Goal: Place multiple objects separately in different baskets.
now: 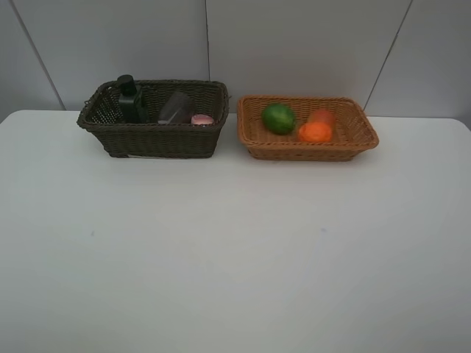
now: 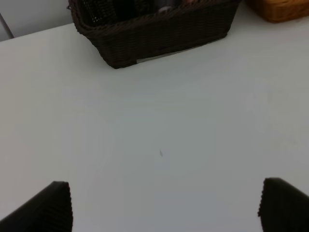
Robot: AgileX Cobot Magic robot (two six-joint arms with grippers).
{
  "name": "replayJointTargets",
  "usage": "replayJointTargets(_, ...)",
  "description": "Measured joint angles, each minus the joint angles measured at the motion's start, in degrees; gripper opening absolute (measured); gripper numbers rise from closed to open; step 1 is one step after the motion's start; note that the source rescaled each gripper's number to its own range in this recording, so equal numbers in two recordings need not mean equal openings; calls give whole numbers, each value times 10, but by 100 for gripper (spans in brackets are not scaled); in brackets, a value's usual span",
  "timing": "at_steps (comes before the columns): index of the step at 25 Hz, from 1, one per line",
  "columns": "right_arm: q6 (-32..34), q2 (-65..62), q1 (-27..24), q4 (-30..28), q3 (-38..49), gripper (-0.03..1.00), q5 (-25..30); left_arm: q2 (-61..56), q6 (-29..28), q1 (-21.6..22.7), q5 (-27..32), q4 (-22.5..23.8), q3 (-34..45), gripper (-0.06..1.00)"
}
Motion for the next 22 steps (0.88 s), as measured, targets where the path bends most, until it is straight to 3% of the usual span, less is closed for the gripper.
replayJointTargets(22, 0, 0, 0, 0, 0, 87, 0, 0, 0, 0, 0, 0, 0, 100)
